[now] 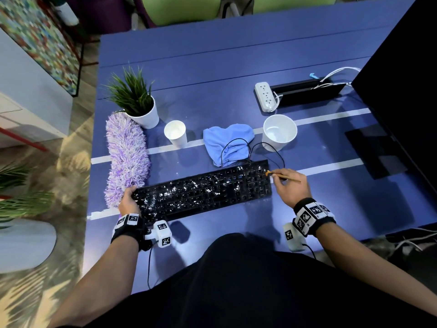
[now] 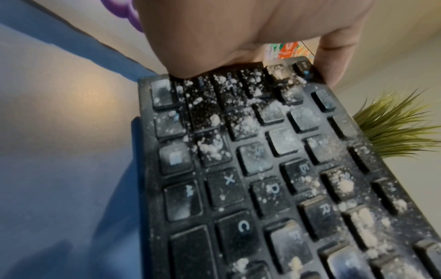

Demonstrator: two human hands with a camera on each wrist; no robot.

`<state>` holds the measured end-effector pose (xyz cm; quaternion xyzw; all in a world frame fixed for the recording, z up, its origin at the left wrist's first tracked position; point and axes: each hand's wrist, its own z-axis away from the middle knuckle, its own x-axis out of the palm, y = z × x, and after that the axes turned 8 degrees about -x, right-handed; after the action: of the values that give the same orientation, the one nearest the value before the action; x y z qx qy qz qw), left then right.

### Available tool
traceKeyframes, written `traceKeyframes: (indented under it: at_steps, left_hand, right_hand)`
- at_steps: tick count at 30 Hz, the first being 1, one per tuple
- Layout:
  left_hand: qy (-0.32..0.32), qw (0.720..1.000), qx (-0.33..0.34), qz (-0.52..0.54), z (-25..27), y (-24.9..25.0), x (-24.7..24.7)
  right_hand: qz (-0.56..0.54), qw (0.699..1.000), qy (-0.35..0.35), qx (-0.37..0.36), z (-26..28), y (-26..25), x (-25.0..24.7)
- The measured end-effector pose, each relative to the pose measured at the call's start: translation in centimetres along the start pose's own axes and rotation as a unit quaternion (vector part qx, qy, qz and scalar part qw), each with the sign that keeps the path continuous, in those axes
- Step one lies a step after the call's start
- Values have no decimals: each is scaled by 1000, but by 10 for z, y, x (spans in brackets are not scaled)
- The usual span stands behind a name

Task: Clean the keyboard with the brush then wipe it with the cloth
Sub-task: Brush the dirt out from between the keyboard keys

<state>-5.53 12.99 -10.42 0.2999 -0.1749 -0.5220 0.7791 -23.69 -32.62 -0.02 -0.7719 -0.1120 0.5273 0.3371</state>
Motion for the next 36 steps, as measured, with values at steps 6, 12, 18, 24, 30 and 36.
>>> traceKeyframes:
  at_steps: [6,12,18,24,30,36]
  left_hand:
    - [4,1000,2,-19,16,7,5]
    - [19,1000,-2,-8,27,9,9]
    - [19,1000,6,19,43,10,18]
    - [21,1000,5,15,34,9,14]
    - [16,1000,25,3,21,5,8]
    - [17,1000,-6,2,30,7,10]
  right_hand:
    - [-20,999,-36,-3,-8,-6,-3]
    - [-38,999,-24,-5,-10,-8,-2]
    - [-59,997,-18,-37,-16,-18,4]
    - [-46,998,-5,-36,-20,-21,5]
    - [-2,995,-99,-3,-19,-18,2]
    - [-64,994,-84,-7,-14,-21,5]
